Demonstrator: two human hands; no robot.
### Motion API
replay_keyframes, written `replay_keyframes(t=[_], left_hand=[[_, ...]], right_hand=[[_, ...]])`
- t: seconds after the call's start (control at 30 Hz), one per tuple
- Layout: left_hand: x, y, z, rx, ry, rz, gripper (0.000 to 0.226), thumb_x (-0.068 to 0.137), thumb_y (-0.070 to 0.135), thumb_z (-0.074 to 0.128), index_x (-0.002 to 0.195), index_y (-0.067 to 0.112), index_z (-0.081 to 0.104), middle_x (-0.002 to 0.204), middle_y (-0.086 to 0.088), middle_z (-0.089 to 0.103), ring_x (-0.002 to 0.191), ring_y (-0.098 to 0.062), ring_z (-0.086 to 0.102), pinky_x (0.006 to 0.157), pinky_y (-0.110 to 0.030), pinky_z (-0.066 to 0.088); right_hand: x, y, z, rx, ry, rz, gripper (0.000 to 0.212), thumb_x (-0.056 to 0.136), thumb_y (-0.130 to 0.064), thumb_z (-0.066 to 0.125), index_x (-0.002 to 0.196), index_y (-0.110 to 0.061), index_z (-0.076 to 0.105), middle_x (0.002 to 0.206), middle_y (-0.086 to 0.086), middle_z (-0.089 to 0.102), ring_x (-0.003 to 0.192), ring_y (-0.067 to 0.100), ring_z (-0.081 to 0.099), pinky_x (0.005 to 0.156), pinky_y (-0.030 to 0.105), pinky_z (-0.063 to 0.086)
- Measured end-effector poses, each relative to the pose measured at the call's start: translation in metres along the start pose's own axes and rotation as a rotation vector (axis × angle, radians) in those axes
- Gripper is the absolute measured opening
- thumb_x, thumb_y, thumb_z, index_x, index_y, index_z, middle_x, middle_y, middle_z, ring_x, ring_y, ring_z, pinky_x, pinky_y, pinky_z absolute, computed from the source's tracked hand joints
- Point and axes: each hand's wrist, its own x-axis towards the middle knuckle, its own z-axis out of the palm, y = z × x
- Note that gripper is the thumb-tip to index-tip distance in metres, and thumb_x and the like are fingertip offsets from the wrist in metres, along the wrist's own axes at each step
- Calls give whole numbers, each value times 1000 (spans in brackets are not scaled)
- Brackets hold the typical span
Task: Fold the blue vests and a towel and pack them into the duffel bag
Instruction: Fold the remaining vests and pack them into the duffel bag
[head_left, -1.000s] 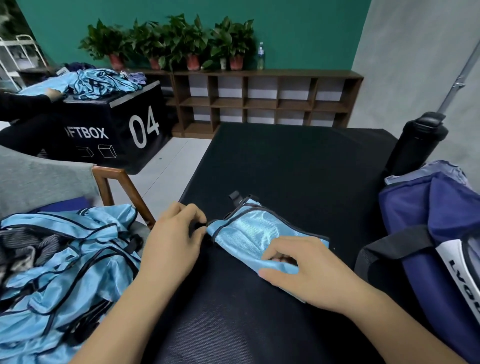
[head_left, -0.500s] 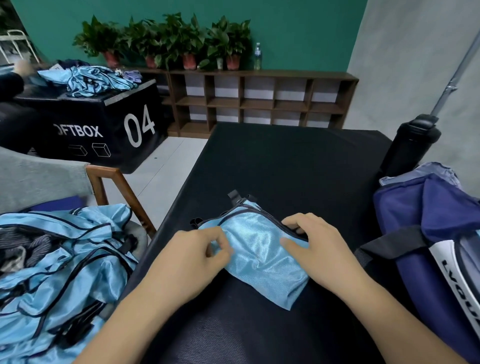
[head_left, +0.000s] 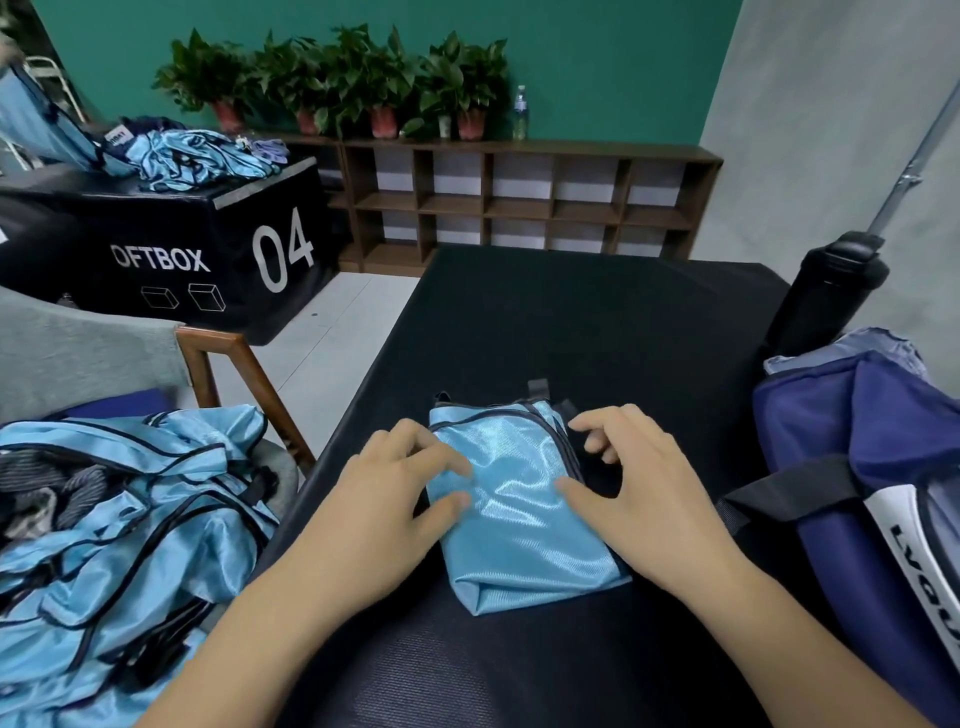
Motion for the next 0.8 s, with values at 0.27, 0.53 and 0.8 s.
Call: replay_keyframes(t=[0.27,0.53,0.8], left_hand=[[-13,21,-13,-120,-244,126,25,82,58,82,95,40,70,100,15,62,110,-7,56,90,-23,47],[-15,24,-2,86,-295,154,25,75,51,68,95,38,61,97,15,57,104,-3,51,90,-22,45],[-9,21,-7,-6,-175,137,9,83,40,57,89,34,55,99,17,61,91,-6,57,81,-31,51]], right_hand=[[-6,-3,7,203,-332,-166,7,101,-27,71,103,-33,75,107,-21,70,112,9,64,92,19,47],[-4,0,5,173,-402,-146,29,90,-55,79,115,-40,72,119,-23,65,123,5,56,101,20,43],[-5,-3,-2,145,-506,-116,71,69,-74,86,131,-53,60,132,-25,57,131,0,48,108,22,41]])
